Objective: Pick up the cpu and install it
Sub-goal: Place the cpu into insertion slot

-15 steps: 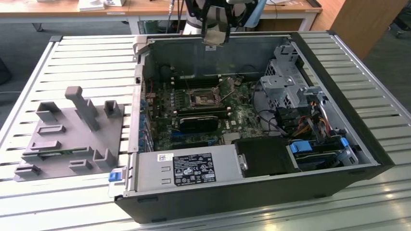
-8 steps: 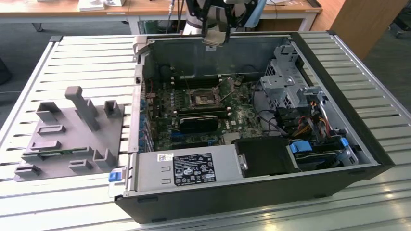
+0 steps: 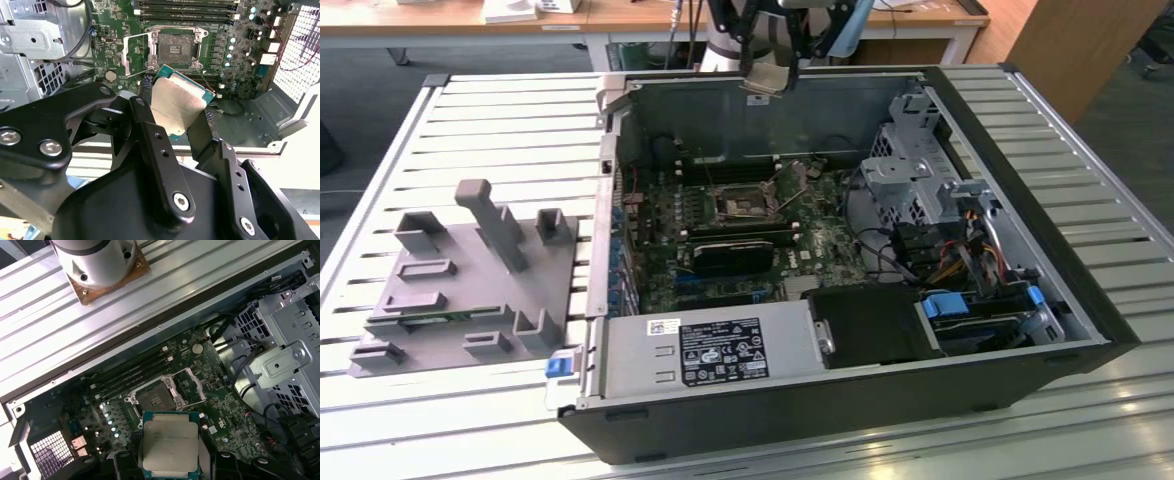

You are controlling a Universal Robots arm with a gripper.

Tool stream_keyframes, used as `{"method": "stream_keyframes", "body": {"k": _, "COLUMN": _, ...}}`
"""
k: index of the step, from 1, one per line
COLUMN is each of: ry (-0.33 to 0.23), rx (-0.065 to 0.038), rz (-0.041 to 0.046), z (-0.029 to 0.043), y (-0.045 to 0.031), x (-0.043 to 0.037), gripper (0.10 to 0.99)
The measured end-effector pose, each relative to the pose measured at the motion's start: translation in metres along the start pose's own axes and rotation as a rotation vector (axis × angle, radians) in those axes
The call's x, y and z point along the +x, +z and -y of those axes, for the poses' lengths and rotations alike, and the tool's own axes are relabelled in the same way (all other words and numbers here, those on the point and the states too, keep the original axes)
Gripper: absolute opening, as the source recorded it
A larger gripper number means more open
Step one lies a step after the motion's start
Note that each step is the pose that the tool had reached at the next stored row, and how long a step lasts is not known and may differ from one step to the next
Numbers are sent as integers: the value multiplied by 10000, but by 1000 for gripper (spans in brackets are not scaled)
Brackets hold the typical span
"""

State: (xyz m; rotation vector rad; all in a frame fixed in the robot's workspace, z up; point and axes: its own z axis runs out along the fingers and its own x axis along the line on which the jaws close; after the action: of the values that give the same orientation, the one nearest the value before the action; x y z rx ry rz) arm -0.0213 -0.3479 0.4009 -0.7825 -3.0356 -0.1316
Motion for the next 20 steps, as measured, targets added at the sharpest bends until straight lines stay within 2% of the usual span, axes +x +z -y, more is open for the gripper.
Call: {"method": "stream_keyframes", "body": {"k": 20, "ry": 1496, "rx": -37, "rz": 120, "z": 0, "y": 1, "x": 0, "gripper": 533}}
